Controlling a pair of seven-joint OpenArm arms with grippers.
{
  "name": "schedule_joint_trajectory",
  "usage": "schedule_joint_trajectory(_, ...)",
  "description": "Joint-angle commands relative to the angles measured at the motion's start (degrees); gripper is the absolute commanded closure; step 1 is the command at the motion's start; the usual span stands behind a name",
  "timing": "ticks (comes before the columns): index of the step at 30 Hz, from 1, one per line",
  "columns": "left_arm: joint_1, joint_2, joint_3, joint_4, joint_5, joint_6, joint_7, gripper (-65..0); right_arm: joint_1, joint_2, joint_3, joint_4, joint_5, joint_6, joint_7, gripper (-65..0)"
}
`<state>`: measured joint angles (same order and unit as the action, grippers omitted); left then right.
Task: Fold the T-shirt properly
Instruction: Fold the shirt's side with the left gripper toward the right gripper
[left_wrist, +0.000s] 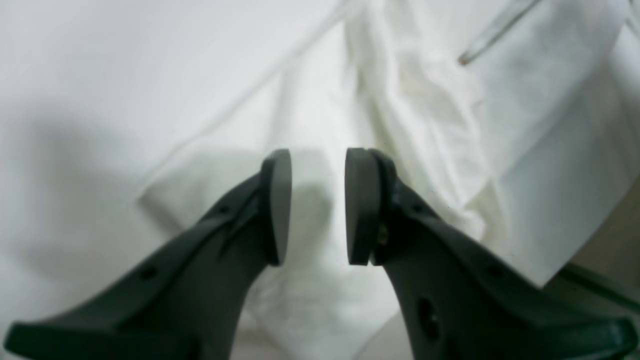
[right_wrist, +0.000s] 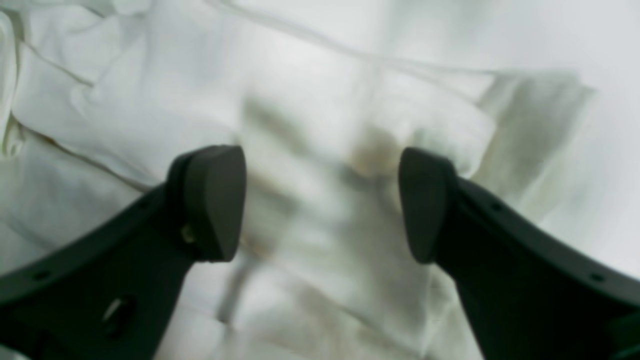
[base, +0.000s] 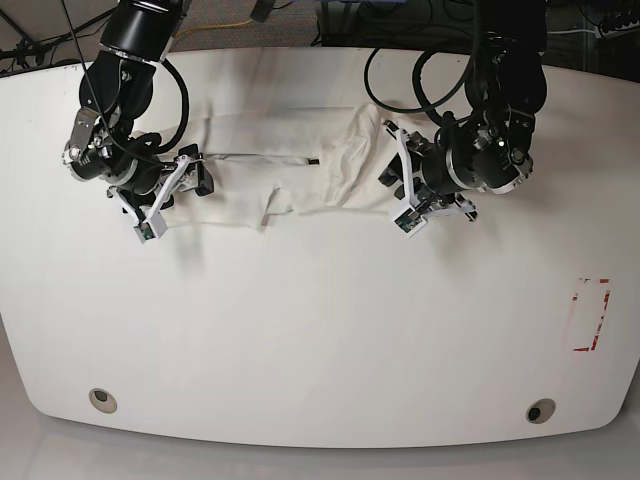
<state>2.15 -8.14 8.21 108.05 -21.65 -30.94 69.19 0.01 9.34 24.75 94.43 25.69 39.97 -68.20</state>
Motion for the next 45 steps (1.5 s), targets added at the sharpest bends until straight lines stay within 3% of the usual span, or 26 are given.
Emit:
schedule_joint_trajectory(1, -0.88, 0.01, 4.32, 0.74, -0.37, -2.86, -0.66, -15.8, 0.91, 0.46, 0.17, 1.00, 0.72, 0.03, 0.73, -45.8)
schedule_joint_trajectory(7, -3.52, 0.27, 18.47, -2.42, 7.01, -8.67, -0.48, -15.8, 1.62, 0.46, 0.17, 0.82, 0.64, 0.03, 0.73, -45.8)
schedule_joint_trajectory(11, -5.01, 0.63, 26.03, -3.65, 11.32, -9.06, 1.10, -15.8, 1.79, 0.63, 0.17, 0.82, 0.64, 0.03, 0.64, -45.8)
schedule_joint_trajectory(20, -9.14, 8.63, 24.98, -1.10, 12.02, -9.06, 0.75, -15.8, 1.79, 0.37, 0.17, 0.82, 0.64, 0.03, 0.64, -45.8)
schedule_joint_trajectory(25, -9.85, 9.77, 21.73, -1.02, 12.20, -9.06, 1.01, -15.8, 1.79, 0.37, 0.17, 0.82, 0.64, 0.03, 0.64, -45.8)
schedule_joint_trajectory(30, -9.41, 4.49, 17.95, 0.30, 12.20, -9.06, 1.10, -15.8, 1.79, 0.37, 0.17, 0.73, 0.64, 0.03, 0.64, -45.8)
schedule_joint_trajectory(37, -6.42, -4.65, 17.86, 0.83, 12.11, -9.06, 1.10, -15.8, 1.70, 0.37, 0.17, 0.73, 0.64, 0.03, 0.64, -45.8)
schedule_joint_trajectory(45, -6.24, -7.81, 23.49, 0.65, 12.02, -9.06, 1.10, -15.7, 1.79, 0.37, 0.17, 0.73, 0.64, 0.03, 0.64, -45.8)
